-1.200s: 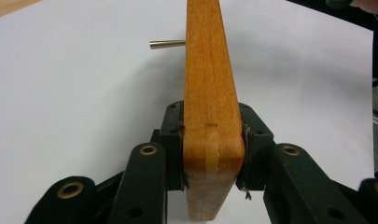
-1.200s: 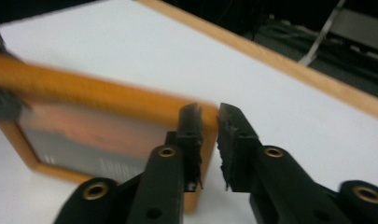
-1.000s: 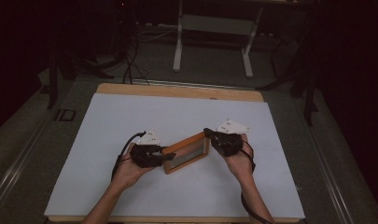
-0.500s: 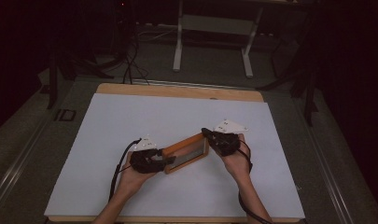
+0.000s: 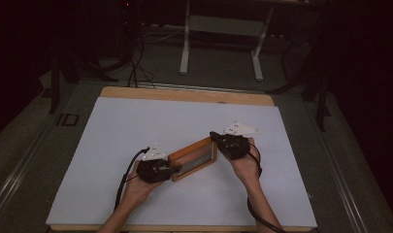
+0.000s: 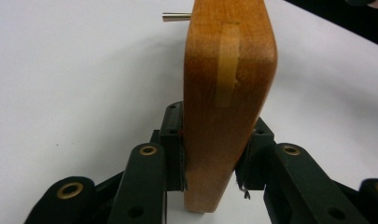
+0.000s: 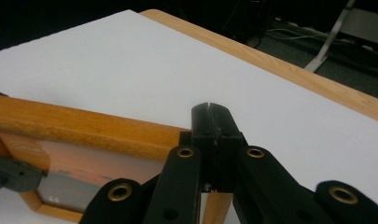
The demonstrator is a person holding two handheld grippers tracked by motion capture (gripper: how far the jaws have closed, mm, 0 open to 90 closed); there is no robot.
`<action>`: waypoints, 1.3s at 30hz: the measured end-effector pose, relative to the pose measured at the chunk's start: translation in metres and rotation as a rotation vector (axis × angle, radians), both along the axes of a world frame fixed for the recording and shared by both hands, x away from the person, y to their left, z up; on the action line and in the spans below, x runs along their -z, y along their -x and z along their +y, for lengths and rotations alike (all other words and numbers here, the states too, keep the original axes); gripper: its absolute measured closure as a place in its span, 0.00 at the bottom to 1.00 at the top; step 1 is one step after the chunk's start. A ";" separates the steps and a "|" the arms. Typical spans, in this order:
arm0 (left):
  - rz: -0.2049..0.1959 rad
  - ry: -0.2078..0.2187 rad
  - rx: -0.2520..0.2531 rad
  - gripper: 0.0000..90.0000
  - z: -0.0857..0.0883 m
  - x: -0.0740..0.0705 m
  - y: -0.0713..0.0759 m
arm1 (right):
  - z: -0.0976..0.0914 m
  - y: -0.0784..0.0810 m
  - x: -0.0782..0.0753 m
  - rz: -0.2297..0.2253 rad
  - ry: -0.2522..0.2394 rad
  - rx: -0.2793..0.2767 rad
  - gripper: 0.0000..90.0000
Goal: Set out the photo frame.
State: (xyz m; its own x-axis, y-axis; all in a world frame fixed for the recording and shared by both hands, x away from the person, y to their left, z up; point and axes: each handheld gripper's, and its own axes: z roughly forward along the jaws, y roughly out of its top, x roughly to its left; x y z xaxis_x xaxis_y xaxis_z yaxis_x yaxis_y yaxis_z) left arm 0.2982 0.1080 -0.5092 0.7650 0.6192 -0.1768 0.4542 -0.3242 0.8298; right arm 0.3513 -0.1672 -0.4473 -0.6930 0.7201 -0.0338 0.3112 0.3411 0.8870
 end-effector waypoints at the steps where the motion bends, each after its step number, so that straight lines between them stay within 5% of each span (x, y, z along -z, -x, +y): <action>1: 0.001 -0.004 0.005 0.76 -0.001 -0.002 0.000 | -0.001 -0.001 0.000 0.003 -0.003 0.002 1.00; 6: -0.003 -0.037 0.040 0.76 0.002 -0.020 -0.005 | -0.007 0.001 -0.002 0.005 0.011 -0.003 0.98; 18: 0.040 0.007 0.098 0.77 0.018 -0.056 -0.026 | -0.007 0.005 0.000 0.033 0.031 -0.136 0.78; 25: 0.023 -0.003 0.146 0.77 0.018 -0.072 -0.029 | -0.005 0.005 -0.007 0.024 -0.023 -0.181 0.70; 30: 0.011 0.006 0.189 0.77 0.016 -0.081 -0.029 | -0.003 0.004 -0.010 0.031 -0.025 -0.243 0.62; 32: 0.009 0.023 0.209 0.77 0.016 -0.083 -0.030 | 0.005 0.004 -0.012 0.043 -0.017 -0.314 0.51; 36: -0.006 0.023 0.233 0.77 0.014 -0.086 -0.030 | 0.008 0.004 -0.012 0.047 -0.024 -0.347 0.49; 39: -0.029 0.019 0.262 0.77 0.012 -0.087 -0.029 | 0.019 0.004 -0.009 0.062 0.012 -0.409 0.43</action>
